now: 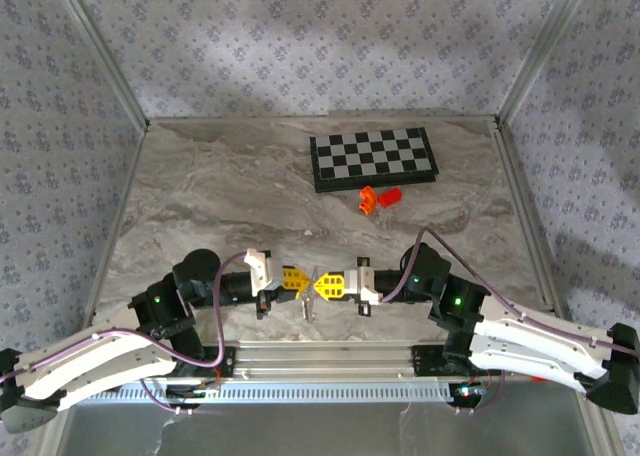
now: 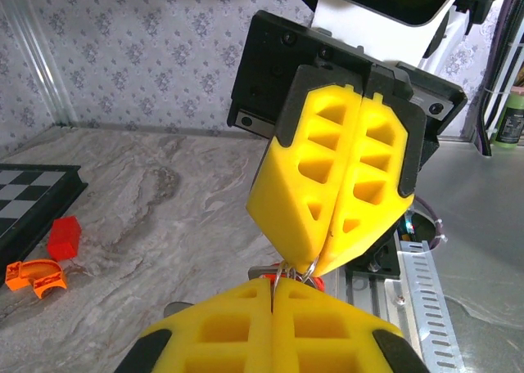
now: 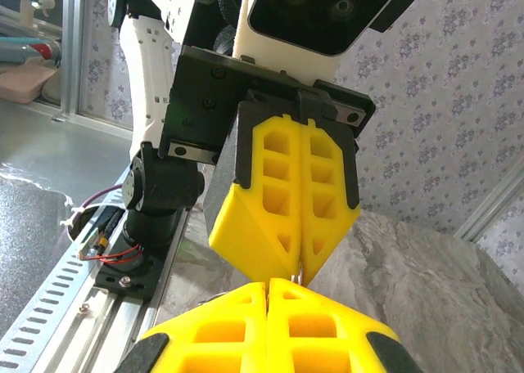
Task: Put the keys on the keyring
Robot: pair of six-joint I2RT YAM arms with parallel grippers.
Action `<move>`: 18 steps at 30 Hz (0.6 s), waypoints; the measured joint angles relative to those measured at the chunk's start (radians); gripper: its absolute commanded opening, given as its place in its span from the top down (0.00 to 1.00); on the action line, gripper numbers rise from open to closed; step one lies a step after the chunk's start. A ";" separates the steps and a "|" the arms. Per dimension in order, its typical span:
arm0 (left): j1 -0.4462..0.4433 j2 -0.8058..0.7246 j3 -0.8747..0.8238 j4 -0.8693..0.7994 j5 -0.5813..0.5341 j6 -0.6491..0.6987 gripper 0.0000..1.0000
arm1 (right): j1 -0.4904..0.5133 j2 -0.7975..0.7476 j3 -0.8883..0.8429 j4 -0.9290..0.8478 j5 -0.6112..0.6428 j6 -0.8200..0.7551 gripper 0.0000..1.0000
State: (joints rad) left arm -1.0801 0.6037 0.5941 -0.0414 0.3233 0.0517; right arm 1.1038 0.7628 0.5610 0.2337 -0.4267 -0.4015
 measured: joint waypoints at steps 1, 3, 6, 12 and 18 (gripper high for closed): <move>0.000 0.002 0.001 0.000 0.000 0.000 1.00 | 0.000 -0.003 -0.004 0.000 0.002 -0.001 1.00; 0.000 0.008 0.001 0.000 0.000 0.000 1.00 | 0.000 -0.009 -0.011 -0.006 0.008 -0.005 1.00; 0.000 0.009 0.001 0.005 0.002 0.000 1.00 | 0.000 -0.018 -0.020 -0.008 0.018 -0.009 1.00; 0.000 0.020 0.001 0.031 0.002 0.000 1.00 | 0.001 -0.032 -0.028 -0.006 0.038 -0.011 0.93; 0.000 0.020 0.001 0.045 -0.005 0.000 1.00 | 0.005 -0.032 -0.040 0.004 0.046 -0.011 0.87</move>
State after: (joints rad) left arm -1.0801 0.6239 0.5949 0.0032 0.3180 0.0517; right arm 1.1091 0.7307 0.5213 0.2379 -0.3809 -0.4126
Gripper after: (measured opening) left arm 0.043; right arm 0.117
